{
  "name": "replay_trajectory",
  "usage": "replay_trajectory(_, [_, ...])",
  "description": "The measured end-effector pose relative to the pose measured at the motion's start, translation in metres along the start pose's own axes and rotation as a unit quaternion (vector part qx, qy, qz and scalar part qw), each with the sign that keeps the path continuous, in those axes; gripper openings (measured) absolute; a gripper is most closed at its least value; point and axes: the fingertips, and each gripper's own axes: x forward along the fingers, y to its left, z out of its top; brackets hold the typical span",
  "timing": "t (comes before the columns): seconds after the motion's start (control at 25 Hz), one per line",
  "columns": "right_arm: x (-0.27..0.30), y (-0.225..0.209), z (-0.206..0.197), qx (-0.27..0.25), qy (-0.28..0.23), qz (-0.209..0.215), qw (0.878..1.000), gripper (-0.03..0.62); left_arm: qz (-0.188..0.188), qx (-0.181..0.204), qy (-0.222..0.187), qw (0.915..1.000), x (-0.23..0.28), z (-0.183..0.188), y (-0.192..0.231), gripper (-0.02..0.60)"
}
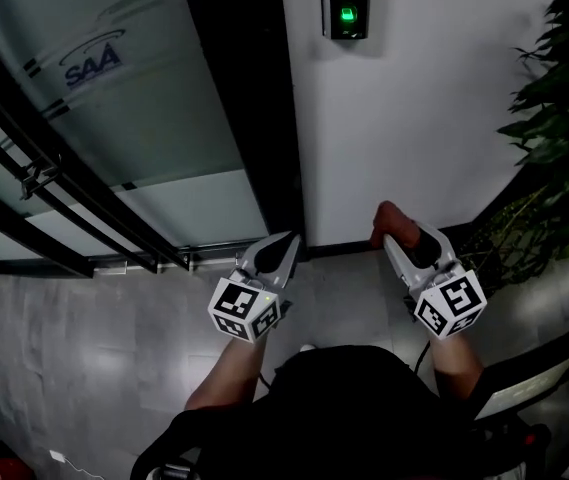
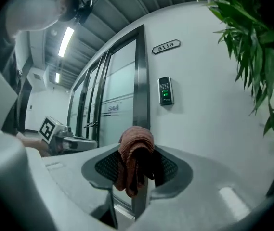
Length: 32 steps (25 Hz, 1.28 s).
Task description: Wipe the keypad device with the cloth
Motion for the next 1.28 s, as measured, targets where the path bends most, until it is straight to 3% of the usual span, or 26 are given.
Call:
replay_trajectory(0.28, [-0.063,0.006,-0.023,-0.001,0.024,0.014,1.000,0.146,0.027,-0.004,0.003,0.9996,-0.003,-0.011,-0.047,0.016])
replay_trajectory(0.72, [-0.143,0.011,-0.031,-0.028,0.019,0.030,0.999,0.146,0.045,0.017,0.009,0.9988,-0.007,-0.017,-0.123,0.017])
replay_trajectory(1.28, [-0.171,0.010,-0.041,-0.035,0.018,0.037,0.999,0.144,0.048,0.034,0.015,0.9982,-0.011,-0.023,-0.158,0.017])
